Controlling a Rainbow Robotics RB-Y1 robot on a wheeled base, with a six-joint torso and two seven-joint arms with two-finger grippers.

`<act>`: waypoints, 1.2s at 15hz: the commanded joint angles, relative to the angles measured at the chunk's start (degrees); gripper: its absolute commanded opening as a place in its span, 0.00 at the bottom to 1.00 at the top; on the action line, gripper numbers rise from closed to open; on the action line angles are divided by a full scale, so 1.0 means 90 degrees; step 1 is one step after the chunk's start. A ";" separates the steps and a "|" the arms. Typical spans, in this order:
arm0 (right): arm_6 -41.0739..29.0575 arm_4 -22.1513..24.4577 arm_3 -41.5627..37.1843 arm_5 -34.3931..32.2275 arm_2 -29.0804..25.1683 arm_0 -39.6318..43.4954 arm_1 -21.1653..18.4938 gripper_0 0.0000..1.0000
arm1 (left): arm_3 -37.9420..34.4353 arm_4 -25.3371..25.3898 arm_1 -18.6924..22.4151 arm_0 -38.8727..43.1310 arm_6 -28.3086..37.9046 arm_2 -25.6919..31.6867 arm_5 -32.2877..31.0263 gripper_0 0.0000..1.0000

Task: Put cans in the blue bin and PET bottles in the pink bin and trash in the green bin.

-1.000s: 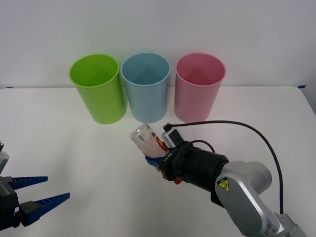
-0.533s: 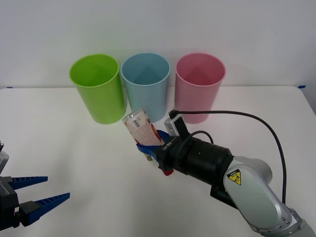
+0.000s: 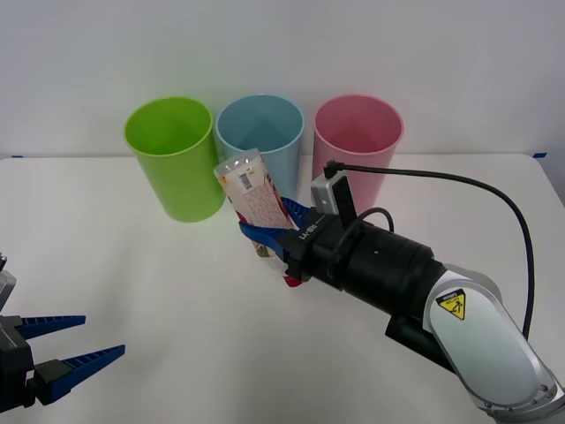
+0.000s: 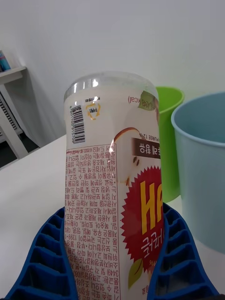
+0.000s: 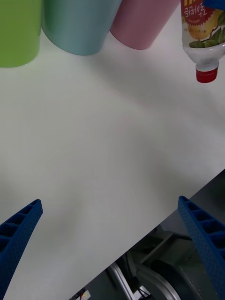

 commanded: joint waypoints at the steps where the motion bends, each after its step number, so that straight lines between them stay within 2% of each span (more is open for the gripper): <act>1: 0.0065 -0.0080 -0.0301 0.0007 -0.0100 -0.0001 -0.0021 0.00 | 0.0000 0.0000 0.0000 0.0000 0.0000 0.0000 0.0000 1.00; 7: 0.0124 -0.0773 -0.1053 -0.0003 -0.0608 0.0057 -0.0450 0.00 | 0.0000 0.0000 0.0000 0.0000 0.0000 0.0000 0.0000 1.00; 14: -0.0022 -0.0715 -0.1502 -0.0003 -0.1262 -0.0109 -0.0333 0.00 | 0.0000 0.0000 0.0000 0.0000 0.0000 0.0000 0.0000 1.00; 18: -0.0208 -0.0119 -0.1023 -0.0003 -0.1604 -0.0744 0.0048 0.00 | 0.0000 0.0000 0.0000 0.0000 0.0000 0.0000 0.0000 1.00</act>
